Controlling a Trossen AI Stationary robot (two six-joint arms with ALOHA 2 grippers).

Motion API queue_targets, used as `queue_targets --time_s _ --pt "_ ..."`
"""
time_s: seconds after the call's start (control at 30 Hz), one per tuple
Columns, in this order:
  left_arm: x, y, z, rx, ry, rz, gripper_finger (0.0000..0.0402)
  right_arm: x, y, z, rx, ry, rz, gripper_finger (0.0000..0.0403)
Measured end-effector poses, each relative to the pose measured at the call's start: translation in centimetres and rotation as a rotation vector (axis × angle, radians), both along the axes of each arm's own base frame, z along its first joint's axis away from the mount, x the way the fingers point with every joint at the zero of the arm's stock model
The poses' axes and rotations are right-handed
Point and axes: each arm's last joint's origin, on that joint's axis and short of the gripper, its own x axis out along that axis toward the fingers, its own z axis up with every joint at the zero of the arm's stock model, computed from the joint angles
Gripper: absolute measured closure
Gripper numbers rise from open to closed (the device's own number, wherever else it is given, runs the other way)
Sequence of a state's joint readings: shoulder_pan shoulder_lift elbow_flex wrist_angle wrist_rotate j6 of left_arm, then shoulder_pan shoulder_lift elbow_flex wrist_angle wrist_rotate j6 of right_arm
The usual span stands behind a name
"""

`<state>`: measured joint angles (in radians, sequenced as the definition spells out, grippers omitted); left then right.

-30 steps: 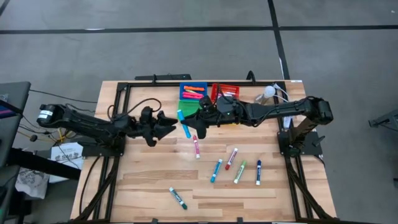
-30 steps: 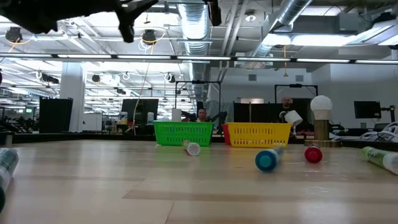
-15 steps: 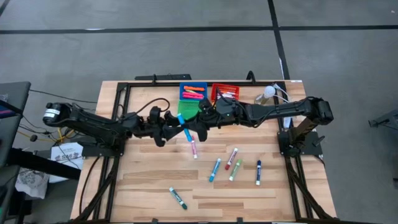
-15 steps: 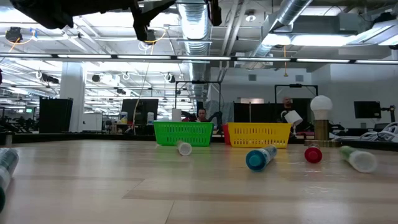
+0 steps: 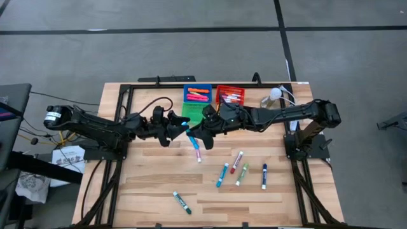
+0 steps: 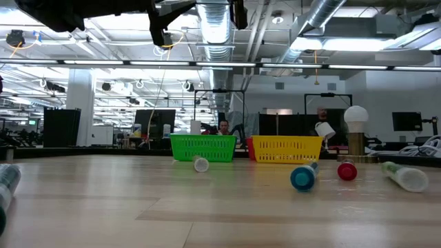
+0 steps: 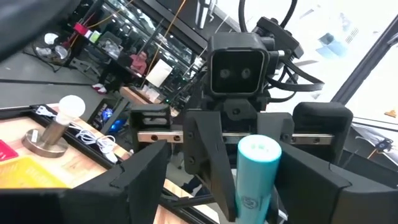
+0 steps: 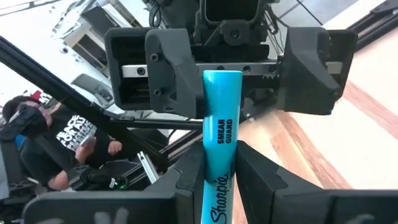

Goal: Pick & Place Markers
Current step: Put the blue highlighter into the blue basket

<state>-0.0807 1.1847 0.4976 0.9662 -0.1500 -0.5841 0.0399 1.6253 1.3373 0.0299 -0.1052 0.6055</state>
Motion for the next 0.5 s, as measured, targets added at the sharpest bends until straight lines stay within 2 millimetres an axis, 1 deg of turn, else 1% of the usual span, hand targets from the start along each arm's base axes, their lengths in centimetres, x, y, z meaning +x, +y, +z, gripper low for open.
queue_targets --time_s 0.13,0.23,0.37,0.5 --pt "0.0 0.0 0.0 -0.002 0.0 -0.001 0.0135 0.02 -0.05 0.07 -0.001 -0.007 -0.001 0.0337" --pt "0.0 -0.01 0.0 -0.004 0.0 -0.002 0.0153 0.03 -0.1 0.06 -0.002 -0.008 -0.006 0.0337" --pt "0.0 -0.01 0.01 -0.004 -0.001 -0.003 0.0202 0.02 -0.12 0.06 -0.004 -0.007 -0.009 0.0337" --pt "-0.01 -0.03 0.04 -0.003 -0.004 -0.007 0.0263 0.03 -0.15 0.01 -0.005 -0.003 -0.013 0.0337"
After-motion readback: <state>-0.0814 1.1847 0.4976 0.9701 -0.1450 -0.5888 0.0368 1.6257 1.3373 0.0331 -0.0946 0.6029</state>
